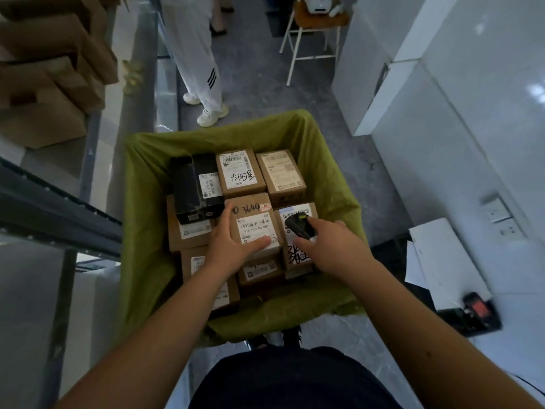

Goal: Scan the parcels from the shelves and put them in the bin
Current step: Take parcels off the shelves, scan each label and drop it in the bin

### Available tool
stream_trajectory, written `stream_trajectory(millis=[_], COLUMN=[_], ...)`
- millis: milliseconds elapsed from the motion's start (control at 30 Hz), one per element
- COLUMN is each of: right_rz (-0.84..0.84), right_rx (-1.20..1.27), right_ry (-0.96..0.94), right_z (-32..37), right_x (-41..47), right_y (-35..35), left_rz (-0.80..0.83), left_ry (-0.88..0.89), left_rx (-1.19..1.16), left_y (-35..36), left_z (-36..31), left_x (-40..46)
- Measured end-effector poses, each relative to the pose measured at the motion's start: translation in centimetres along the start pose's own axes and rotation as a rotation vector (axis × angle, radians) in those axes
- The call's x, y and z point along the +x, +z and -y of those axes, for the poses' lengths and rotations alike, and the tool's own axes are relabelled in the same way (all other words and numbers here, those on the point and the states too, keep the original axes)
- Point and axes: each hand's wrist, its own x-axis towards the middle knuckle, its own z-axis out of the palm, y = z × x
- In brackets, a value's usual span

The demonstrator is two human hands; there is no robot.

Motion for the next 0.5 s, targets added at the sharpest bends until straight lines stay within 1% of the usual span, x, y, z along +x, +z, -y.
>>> stream_trajectory(millis=[200, 300, 400, 500], right_rz=[-0.016, -0.028, -0.032, -0.037], right_rx=[-0.001, 0.004, 0.003, 0.007], right_ry=[0.029, 0.05, 0.068, 0.073], right_z=[0.4, 0.3, 0.1, -0.1], right_x=[0.2, 0.0, -0.2, -0.4], right_y=[0.8, 1.1, 1.3, 1.3], left_rz=[0.037, 0.013, -0.01, 0.002], left_ry=[0.007, 0.016, 0.01, 0.011], left_rx=[-0.024, -0.072, -0.051, -0.034], left_y=[0.2, 0.3, 0.3, 0.2], left_z=[0.0, -0.3, -0.3, -0.3], left_x=[0.3, -0.1, -0.2, -0.4])
